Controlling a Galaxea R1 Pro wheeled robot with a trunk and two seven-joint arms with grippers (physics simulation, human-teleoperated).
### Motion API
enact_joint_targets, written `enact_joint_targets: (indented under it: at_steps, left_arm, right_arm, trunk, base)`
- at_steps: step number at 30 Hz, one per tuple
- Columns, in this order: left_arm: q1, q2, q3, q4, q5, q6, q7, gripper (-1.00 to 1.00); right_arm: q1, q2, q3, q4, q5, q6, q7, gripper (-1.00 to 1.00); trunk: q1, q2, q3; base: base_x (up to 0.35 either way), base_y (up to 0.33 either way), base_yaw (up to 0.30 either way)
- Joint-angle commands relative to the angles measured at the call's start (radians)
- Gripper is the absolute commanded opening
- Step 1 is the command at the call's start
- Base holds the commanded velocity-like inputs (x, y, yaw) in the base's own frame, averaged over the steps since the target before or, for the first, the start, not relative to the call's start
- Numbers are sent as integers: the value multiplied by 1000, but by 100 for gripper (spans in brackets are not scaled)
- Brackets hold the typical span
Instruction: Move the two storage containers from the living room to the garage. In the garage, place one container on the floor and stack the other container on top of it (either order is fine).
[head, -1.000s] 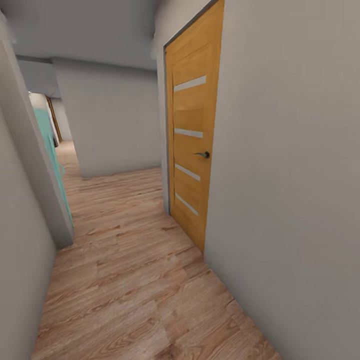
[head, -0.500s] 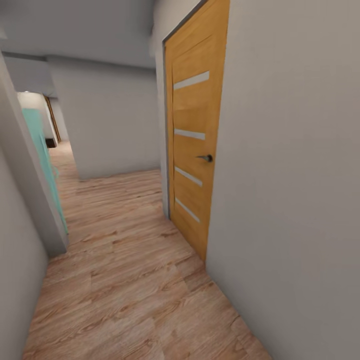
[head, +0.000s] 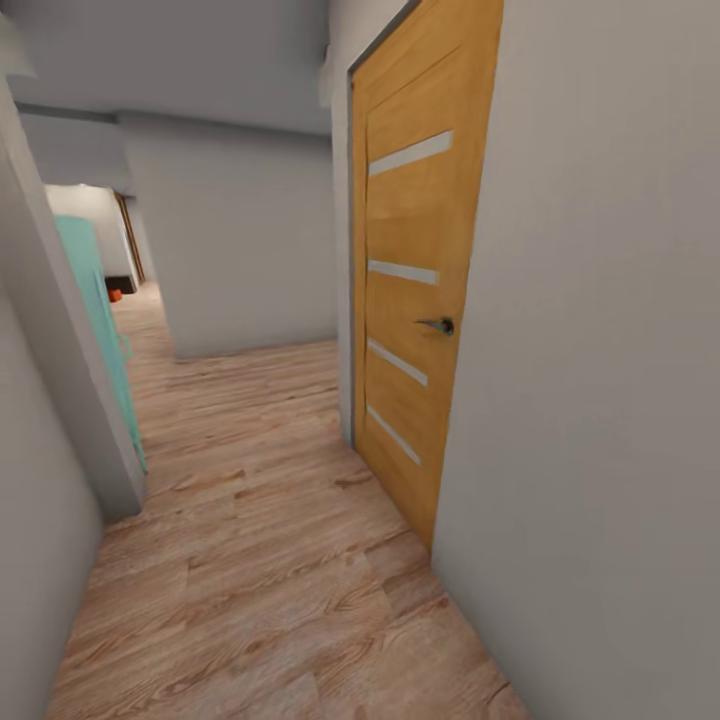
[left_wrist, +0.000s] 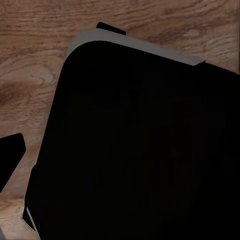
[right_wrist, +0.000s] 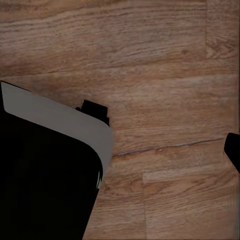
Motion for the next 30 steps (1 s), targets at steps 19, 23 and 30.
enact_joint_targets:
  at_steps: [19,23,30]
  left_arm:
    - [0,-2,6,0,-1,-2,1,100]
    - [0,-2,7,0,-1,-2,1,100]
    - [0,-2,6,-1,-1,-2,1,100]
  right_arm:
    - [-1,0,9,3,-8,-9,-2,100]
    - [-1,0,9,3,-9,-9,-1,100]
    - [-2,0,8,3,-9,-8,0,100]
  trunk:
    - [1,0,-1]
    - [1,0,-1]
    - [1,0,-1]
  base:
    - [321,0,280]
    - [322,0,281]
    - [321,0,273]
